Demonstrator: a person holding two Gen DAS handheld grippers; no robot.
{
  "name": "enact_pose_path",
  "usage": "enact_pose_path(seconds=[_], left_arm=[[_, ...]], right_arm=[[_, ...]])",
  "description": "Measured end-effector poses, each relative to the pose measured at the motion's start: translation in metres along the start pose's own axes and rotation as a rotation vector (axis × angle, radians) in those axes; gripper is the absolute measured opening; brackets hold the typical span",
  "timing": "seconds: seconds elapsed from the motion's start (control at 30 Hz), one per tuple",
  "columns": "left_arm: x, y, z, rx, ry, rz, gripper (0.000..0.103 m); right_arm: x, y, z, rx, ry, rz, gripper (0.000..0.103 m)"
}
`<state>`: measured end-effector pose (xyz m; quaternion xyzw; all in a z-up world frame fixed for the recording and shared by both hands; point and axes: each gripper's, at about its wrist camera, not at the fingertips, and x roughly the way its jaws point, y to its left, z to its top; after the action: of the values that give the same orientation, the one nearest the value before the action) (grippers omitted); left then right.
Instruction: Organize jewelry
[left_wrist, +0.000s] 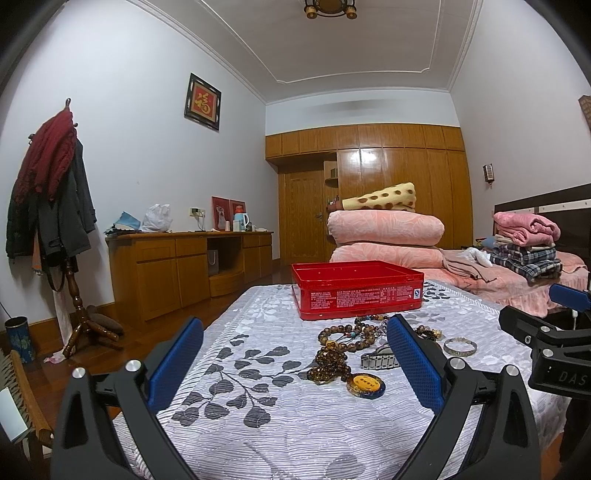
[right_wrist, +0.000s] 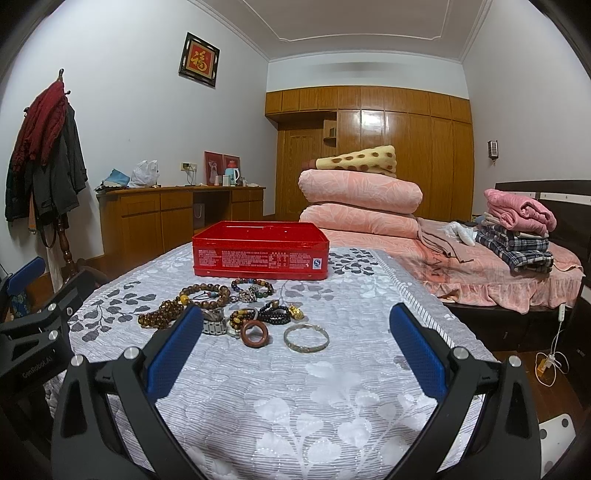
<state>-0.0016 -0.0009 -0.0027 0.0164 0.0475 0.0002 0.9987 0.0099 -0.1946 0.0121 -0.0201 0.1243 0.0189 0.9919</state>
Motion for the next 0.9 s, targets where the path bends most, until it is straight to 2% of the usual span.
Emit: enact_pose_path(seconds=[0.9], left_arm=[[0.0004, 0.0011, 0.0011, -0.002, -0.001, 0.001, 0.097]], right_arm=[[0.0, -0.0005, 0.0005, 0.0, -0.001, 0.0, 0.098]])
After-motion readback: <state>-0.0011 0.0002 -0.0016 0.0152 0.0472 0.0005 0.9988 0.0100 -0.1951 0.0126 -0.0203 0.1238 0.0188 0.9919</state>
